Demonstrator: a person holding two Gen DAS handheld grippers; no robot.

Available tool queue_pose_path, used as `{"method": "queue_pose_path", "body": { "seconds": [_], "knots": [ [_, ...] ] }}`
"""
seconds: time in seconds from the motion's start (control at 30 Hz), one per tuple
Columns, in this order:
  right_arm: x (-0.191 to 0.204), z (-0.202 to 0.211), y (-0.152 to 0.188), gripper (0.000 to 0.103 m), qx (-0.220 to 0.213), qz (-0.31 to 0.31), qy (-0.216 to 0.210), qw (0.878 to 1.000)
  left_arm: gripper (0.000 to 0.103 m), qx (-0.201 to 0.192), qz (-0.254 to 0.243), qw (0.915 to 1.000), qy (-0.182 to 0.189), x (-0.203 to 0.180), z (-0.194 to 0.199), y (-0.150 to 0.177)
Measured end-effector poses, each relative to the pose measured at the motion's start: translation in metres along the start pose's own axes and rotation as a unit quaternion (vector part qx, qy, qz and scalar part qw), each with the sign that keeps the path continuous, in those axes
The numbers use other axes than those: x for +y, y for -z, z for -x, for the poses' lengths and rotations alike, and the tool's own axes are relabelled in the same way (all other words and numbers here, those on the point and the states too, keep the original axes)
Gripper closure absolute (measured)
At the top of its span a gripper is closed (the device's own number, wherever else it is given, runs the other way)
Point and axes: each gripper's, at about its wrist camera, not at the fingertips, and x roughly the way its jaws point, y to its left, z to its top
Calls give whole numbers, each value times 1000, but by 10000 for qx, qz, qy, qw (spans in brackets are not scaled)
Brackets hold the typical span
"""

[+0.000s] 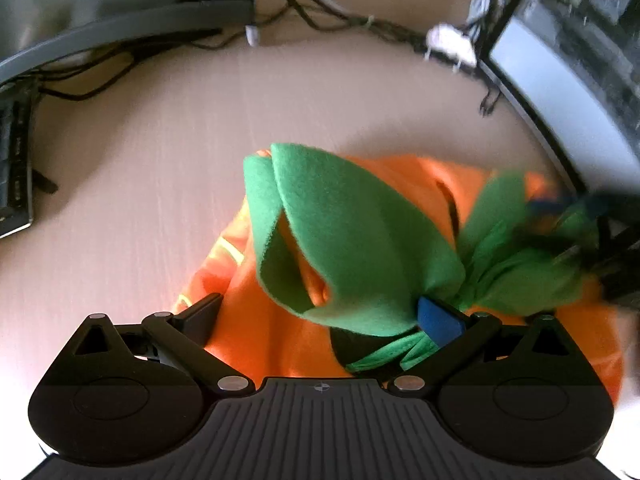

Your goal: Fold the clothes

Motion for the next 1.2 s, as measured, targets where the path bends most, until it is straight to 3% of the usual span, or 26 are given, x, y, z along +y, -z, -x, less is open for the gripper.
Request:
{"method": "queue_pose_path", "body": {
  "seconds": [0.03,0.1,0.2,0.33,0.43,0.57,0.7,0.8,0.93,1.2],
  "knots": [
    [-2,-13,9,61,262,93,223,9994,0,-134,93,9998,110,4,9,-1],
    [-6,-18,22,61,340,25,271,9991,0,-628,336,9956,615,13,39,-8],
    [-6,-20,24,60,296,40,281,9992,0,-1315,475,9800,1419,17,77,-18],
    [-1,-27,27,59,271,190,337,9989,0,-1474,302,9691,1955,0,72,-31],
    [-4,-16,31,59,251,168,317,9990,0,-838,324,9815,1693,-5,28,-29],
    [-4,-4,25,59,127,234,253,9993,0,-373,259,9904,1309,-9,-3,-13],
    [-1,24,3,59,-422,383,-62,9984,0,-186,357,9907,1298,-5,-16,-10],
    [2,21,-14,59,-527,524,-234,9970,0,-149,370,9901,1345,-4,-21,-11],
    [4,-9,-30,59,-293,793,-484,9952,0,-153,387,9878,1498,2,-19,-7],
    [-29,-77,-37,44,579,157,-864,9945,0,-330,611,9824,1734,16,-16,6]
  ]
}}
